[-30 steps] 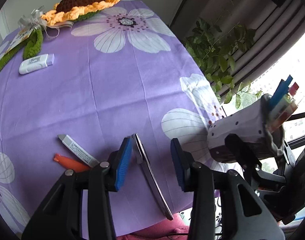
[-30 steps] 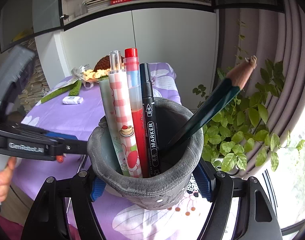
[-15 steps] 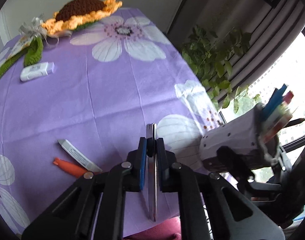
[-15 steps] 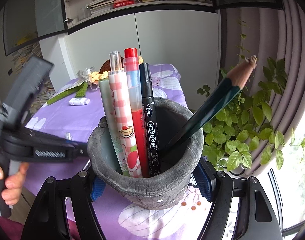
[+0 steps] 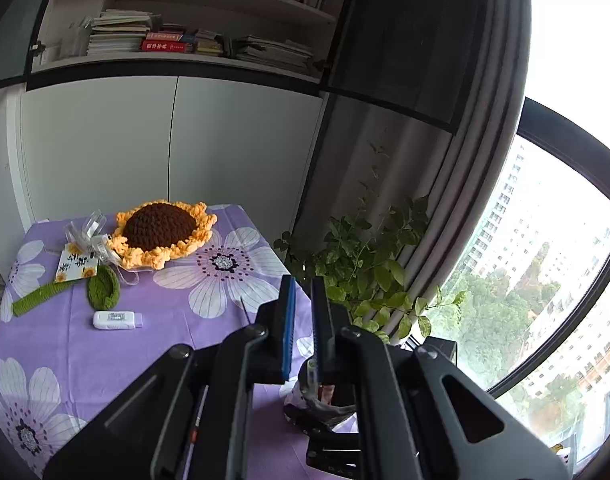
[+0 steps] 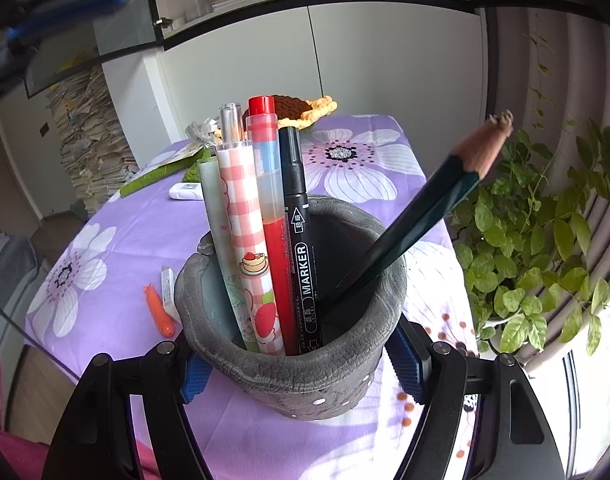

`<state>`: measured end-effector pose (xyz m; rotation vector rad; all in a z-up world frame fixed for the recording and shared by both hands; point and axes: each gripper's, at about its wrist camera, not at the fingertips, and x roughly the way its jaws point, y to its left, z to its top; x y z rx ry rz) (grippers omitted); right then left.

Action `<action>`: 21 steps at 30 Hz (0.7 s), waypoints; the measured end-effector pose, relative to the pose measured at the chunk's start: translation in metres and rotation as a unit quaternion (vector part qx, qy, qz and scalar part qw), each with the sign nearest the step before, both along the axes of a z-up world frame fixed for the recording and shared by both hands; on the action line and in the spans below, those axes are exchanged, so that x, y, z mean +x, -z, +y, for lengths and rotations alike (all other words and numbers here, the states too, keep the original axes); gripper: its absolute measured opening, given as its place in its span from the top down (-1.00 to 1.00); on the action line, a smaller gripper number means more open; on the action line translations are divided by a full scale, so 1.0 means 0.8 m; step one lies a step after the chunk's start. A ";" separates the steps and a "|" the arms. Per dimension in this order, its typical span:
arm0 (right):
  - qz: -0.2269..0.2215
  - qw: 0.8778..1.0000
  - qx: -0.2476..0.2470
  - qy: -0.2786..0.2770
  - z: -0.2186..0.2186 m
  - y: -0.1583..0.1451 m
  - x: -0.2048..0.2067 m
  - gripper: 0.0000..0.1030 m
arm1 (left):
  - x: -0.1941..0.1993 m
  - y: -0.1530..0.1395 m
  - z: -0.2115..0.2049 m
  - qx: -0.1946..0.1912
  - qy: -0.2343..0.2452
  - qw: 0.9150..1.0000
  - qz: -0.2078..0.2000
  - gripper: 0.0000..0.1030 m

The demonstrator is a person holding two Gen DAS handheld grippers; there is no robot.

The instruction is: Organize stationery

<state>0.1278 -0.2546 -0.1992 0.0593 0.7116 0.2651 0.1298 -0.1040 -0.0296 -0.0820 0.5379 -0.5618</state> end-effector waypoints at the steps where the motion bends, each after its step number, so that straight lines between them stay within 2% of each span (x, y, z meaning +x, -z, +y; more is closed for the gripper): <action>1: -0.001 1.000 -0.003 -0.002 0.002 -0.001 0.002 -0.46 | 0.000 0.002 0.001 0.003 -0.003 1.000 -0.004 0.89; 3: -0.005 1.000 -0.012 0.002 0.005 -0.003 0.003 -0.46 | 0.007 0.015 0.000 0.023 -0.001 1.000 0.003 0.89; 5: -0.008 1.000 -0.013 0.007 0.002 -0.004 -0.001 -0.46 | 0.023 0.038 -0.002 0.030 0.002 0.999 0.029 0.83; 6: -0.007 1.000 -0.012 0.010 -0.003 -0.004 -0.002 -0.46 | 0.032 0.050 -0.005 0.034 0.005 0.998 0.048 0.58; 7: -0.006 1.000 -0.011 0.016 -0.008 -0.004 -0.005 -0.46 | 0.047 0.065 -0.007 0.037 0.008 0.997 0.074 0.23; 9: -0.006 1.000 -0.016 0.026 -0.015 -0.006 -0.009 -0.46 | 0.075 0.092 -0.012 0.031 0.013 0.992 0.120 -0.04; 12: -0.006 0.999 -0.016 0.042 -0.026 -0.008 -0.020 -0.46 | 0.117 0.134 -0.028 0.048 0.002 0.982 0.181 -0.04; 14: -0.010 0.999 -0.012 0.048 -0.033 -0.010 -0.027 -0.46 | 0.132 0.156 -0.044 0.064 0.001 0.976 0.206 -0.01; 20: -0.015 0.998 -0.010 0.058 -0.044 -0.013 -0.032 -0.46 | 0.149 0.207 -0.090 0.139 -0.010 0.962 0.234 0.05; 21: -0.014 0.998 -0.009 0.059 -0.044 -0.013 -0.033 -0.46 | 0.150 0.213 -0.093 0.151 -0.018 0.960 0.237 0.22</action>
